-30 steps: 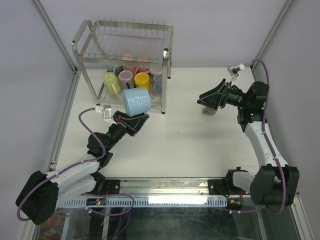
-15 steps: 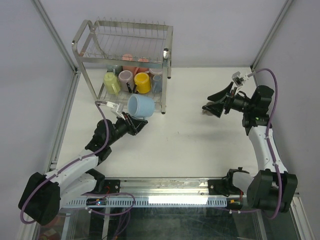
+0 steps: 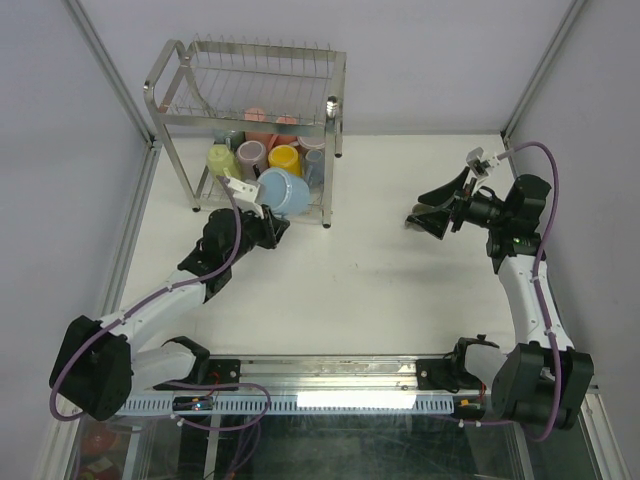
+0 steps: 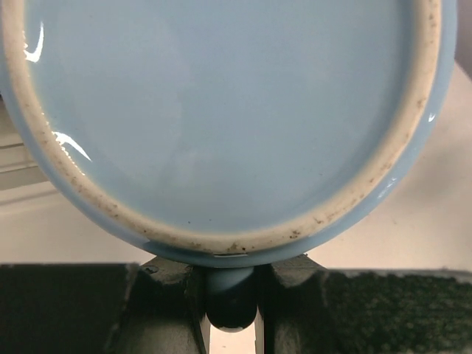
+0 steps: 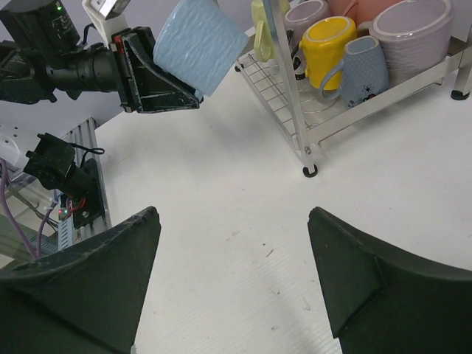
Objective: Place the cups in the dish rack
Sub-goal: Turn the cup upside down in the dish rack.
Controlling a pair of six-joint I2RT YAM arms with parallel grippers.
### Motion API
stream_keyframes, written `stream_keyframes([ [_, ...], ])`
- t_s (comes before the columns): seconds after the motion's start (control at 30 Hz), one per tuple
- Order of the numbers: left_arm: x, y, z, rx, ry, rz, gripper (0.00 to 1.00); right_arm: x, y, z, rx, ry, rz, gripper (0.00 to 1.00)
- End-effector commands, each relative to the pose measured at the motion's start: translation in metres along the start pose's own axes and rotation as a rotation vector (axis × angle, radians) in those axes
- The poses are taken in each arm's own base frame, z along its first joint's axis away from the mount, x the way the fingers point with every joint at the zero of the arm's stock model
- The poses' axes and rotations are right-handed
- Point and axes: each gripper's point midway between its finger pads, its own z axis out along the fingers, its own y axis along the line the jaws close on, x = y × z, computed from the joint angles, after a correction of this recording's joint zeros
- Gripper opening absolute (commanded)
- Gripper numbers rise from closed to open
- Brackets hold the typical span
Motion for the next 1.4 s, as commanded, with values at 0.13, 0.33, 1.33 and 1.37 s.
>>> stream_keyframes([
  [0.13,-0.074,0.014,0.018,-0.076,-0.134,0.245,0.0,-0.008,0.005,-0.003,-0.008,-0.013,-0.062,0.84],
  [0.33,-0.079,0.03,0.027,-0.106,-0.117,0.321,0.0,-0.008,0.002,-0.004,-0.006,-0.013,-0.052,0.84],
  [1.33,-0.064,0.086,0.098,0.017,0.195,0.523,0.0,-0.004,-0.014,-0.01,0.026,-0.02,0.0,0.84],
  [1.37,-0.064,0.088,0.099,0.017,0.202,0.525,0.0,-0.004,-0.014,-0.01,0.026,-0.02,0.0,0.84],
])
